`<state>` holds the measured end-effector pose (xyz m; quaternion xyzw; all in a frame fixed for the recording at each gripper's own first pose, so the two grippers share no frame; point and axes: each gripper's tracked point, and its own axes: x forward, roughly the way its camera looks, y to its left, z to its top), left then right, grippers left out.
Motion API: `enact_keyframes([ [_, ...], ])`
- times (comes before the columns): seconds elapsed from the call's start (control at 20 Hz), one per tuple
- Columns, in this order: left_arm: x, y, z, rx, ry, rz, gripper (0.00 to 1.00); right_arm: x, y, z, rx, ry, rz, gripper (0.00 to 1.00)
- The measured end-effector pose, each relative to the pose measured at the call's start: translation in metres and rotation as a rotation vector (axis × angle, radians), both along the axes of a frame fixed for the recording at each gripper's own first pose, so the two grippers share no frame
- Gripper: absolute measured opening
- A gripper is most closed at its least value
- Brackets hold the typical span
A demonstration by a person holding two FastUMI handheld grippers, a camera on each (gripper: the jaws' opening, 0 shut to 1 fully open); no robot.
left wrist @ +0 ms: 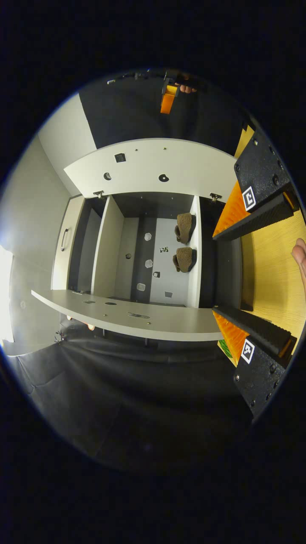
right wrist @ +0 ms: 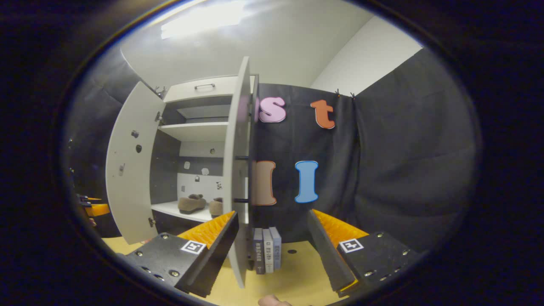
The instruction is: Grab one shoe with the right hand and put it into the shoe cabinet, grab the other shoe with the left hand and put it into the shoe cabinet; then close the right door with the right hand and the left door with the left hand.
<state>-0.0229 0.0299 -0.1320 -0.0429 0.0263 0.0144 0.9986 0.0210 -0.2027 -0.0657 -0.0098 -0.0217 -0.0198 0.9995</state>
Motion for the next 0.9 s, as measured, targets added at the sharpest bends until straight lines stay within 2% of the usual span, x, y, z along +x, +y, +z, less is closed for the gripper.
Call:
enact_keyframes([
  [0.1,-0.005,-0.001,0.005,0.004,-0.016,-0.008,0.93,0.021,-0.023,-0.001,-0.044,0.032,0.012,0.98],
  [0.2,-0.008,-0.004,0.007,0.002,-0.020,-0.016,0.93,0.042,-0.031,-0.014,-0.144,0.079,0.057,0.99],
  [0.3,-0.011,-0.005,0.004,0.007,-0.016,-0.023,0.93,0.066,-0.049,-0.026,-0.212,0.118,0.036,0.98],
  [0.45,-0.012,-0.001,-0.001,0.008,-0.003,-0.021,0.93,0.092,-0.041,-0.032,-0.124,0.159,0.068,0.98],
  [0.7,-0.013,0.013,-0.005,0.021,0.016,0.005,0.94,0.124,-0.023,-0.023,-0.050,0.163,0.092,0.99],
  [0.9,-0.021,0.024,0.000,0.034,-0.013,0.023,0.93,0.136,0.004,-0.011,-0.073,0.174,0.117,0.98],
])
